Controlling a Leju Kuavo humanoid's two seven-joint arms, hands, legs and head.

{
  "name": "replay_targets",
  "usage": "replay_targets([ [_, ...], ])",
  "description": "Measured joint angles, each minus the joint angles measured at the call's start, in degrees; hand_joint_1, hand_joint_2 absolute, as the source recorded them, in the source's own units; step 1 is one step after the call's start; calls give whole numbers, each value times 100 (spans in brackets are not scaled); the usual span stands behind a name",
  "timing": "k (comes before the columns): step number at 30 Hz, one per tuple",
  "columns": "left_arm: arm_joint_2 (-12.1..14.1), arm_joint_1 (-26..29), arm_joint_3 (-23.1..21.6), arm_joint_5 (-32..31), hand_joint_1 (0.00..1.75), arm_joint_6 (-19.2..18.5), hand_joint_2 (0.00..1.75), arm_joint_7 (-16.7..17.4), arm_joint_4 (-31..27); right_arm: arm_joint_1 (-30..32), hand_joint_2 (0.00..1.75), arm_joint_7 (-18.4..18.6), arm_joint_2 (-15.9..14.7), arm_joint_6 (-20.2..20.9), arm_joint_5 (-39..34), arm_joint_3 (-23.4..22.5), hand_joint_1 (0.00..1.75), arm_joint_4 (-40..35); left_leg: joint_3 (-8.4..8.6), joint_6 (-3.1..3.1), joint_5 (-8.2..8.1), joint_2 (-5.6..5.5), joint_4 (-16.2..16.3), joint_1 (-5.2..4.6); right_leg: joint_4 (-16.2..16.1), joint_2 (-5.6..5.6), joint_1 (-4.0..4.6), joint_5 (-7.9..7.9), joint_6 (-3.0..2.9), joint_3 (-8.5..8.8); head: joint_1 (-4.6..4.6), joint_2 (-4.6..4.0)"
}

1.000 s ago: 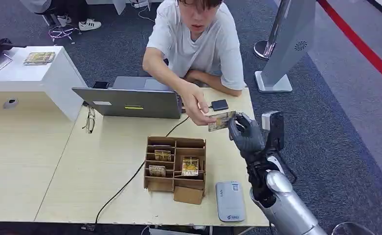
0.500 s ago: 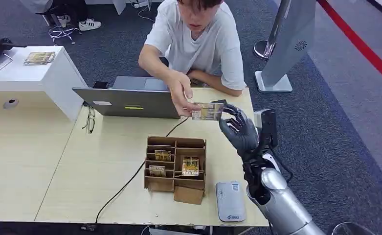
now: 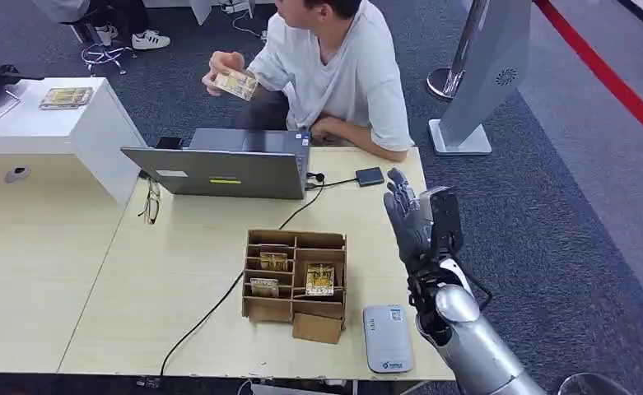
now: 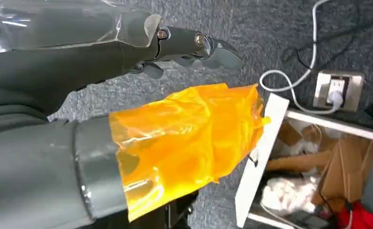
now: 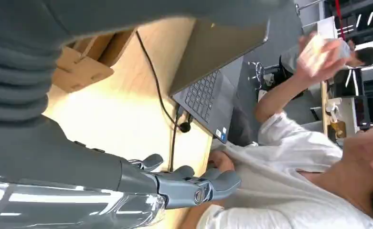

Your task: Pass the card to the sensor for recognition and then transmit it.

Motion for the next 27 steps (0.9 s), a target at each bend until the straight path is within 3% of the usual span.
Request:
replay_targets([
  [3,2,8,0,-2,0,30,0,-13,-4,-3,0,26,0,-69,325,57,0,-4,-1,0,0,-2,0,0,0,-2,0,0,0,0,0,0],
  [4,2,9,0,-9,0,70,0,24,-11,-2,175,33,0,-114,429,70,0,-4,-1,0,0,-2,0,0,0,-2,0,0,0,0,-2,0],
  [9,-9,28,2,-15,0,15,0,0,-18,25,175,-107,0,-222,934,127,0,-28,-2,0,1,-1,0,0,0,-2,0,0,0,0,0,0],
  [16,101,115,2,-166,0,273,0,2,-356,79,175,-173,2,-527,2326,284,0,-242,-1,0,0,-1,0,0,0,-1,0,0,0,0,0,0],
  [21,199,175,2,-238,0,527,0,87,-712,97,175,-37,4,-629,3177,424,0,-435,-3,0,0,-3,0,1,0,-4,0,0,0,-1,0,0],
  [27,273,282,2,-249,0,496,0,39,-898,121,175,-33,9,-745,4206,599,0,-549,-3,0,1,-1,0,2,0,-2,1,0,0,-1,0,0],
])
